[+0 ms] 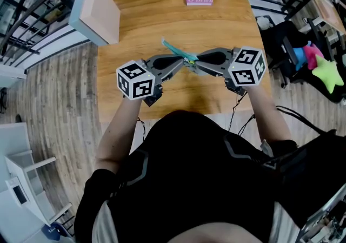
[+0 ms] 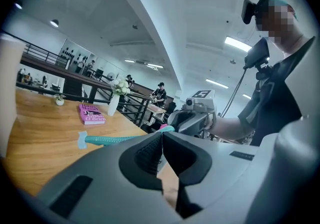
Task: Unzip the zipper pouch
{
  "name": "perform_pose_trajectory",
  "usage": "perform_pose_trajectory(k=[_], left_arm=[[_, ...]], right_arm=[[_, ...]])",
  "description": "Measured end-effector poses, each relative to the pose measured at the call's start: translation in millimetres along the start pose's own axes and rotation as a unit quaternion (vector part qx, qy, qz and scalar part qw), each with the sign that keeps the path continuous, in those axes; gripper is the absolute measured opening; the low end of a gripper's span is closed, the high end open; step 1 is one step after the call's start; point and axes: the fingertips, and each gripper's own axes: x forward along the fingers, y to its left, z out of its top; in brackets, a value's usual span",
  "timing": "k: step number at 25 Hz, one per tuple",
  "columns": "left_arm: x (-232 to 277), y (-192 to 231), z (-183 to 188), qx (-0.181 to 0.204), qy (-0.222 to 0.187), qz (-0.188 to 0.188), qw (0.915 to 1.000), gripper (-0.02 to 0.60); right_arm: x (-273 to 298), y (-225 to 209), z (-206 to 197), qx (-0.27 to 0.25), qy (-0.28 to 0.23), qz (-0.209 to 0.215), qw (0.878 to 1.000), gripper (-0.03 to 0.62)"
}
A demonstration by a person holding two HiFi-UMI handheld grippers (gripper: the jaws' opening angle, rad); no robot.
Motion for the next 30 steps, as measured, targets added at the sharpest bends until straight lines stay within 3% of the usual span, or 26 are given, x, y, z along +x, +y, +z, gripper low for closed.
perform_pose_trajectory(k=[7,10,30], left_arm=[[-2.1,8.4,1.4,-0.016,-0.005,0.019,0.9997,0.031],[-8.9,22.9,4.5,-0.023,-0.014,0.049,0.9985,0.030],[-39.3,52.0,2.2,-0.035,-0.018,0.106,0.9935,0.030]], right_arm=[[2.9,-0.9,-0.6,0.001,0.011,-0.004,1.000,0.052],[2.1,-1.5,-2.8,0.001,0.018,-0.004,1.000,0.051],[-7.6,-8.8,-10.1,0.011,0.008,-0.004,1.000,0.051]])
